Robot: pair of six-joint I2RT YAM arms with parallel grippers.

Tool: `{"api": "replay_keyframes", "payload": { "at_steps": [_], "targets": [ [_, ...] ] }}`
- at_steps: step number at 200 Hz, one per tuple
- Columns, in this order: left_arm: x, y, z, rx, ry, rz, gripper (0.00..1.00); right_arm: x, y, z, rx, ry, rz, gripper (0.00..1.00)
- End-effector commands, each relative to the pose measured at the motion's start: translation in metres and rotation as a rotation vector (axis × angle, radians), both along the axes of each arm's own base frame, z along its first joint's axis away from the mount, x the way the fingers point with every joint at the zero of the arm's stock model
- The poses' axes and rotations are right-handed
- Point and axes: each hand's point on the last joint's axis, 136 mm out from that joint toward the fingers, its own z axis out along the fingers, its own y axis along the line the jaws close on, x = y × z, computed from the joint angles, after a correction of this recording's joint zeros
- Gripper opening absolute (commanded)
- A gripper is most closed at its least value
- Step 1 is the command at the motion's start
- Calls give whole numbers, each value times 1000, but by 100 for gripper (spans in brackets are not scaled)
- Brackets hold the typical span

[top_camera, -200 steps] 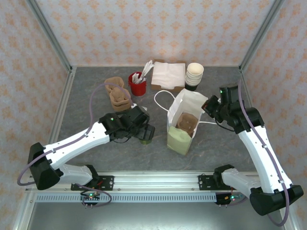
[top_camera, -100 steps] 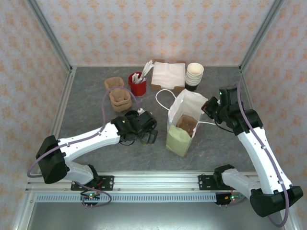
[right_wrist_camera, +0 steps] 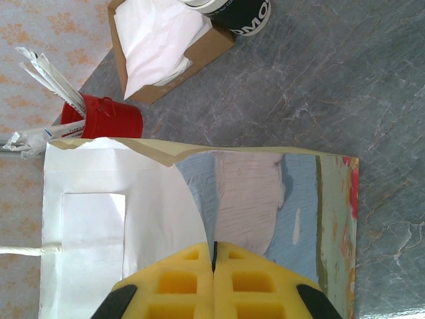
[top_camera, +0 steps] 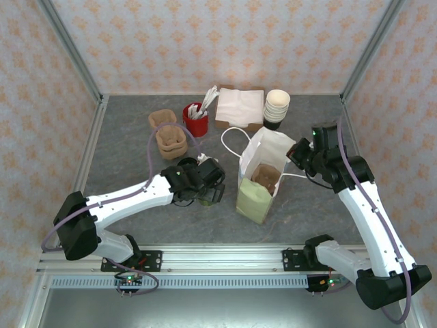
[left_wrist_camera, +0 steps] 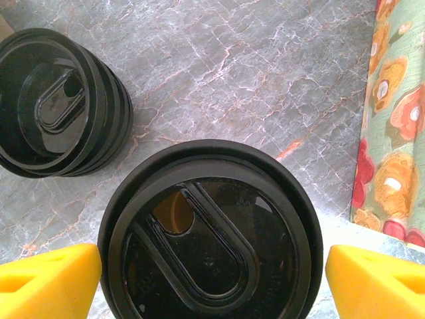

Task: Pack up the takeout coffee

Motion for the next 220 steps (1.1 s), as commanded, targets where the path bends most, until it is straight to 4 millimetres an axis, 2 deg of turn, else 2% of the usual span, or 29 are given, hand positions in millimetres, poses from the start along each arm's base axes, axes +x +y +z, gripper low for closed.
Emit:
{"api": "replay_keyframes", "payload": {
  "at_steps": [1,27,108,153,196,220],
  "targets": [
    [1,5,-6,29,-14,25,88,-1,0,3,-18,-15,13,0],
    [-1,5,-10,34,-7,21,84,0,-1,3,-23,-15,14,0],
    [-5,7,-23,54,21,39,82,4,2,1,-33,-8,28,0],
    [-7,8,-29,55,27,42,71,4,2,-2,-28,1,28,0],
    [-5,9,-23,37,-4,43,66,2,2,-5,-28,7,30,0],
    [-2,9,-10,27,-29,41,66,2,2,-5,-25,10,28,0]
  ]
}}
